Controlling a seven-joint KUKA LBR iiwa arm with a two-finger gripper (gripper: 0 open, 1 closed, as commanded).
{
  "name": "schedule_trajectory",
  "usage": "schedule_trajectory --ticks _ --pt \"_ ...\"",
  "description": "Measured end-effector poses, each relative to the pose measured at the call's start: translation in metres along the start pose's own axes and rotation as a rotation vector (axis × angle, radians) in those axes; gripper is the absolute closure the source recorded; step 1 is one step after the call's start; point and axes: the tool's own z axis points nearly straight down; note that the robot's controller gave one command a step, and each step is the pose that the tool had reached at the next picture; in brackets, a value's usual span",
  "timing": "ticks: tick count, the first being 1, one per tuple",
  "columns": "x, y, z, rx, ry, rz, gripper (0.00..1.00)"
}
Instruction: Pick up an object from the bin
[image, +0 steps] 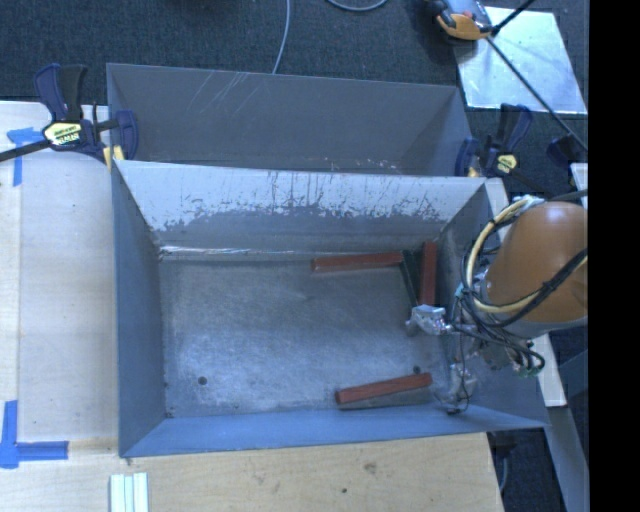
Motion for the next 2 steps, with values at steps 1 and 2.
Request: schedule_trajectory --ticks 1,2 --pt "-0.003 0.011 0.0 0.0 0.001 -0.057 0.0" --pt "-0.021 0.059 0.028 -0.001 -0.003 -0.373 1.0"
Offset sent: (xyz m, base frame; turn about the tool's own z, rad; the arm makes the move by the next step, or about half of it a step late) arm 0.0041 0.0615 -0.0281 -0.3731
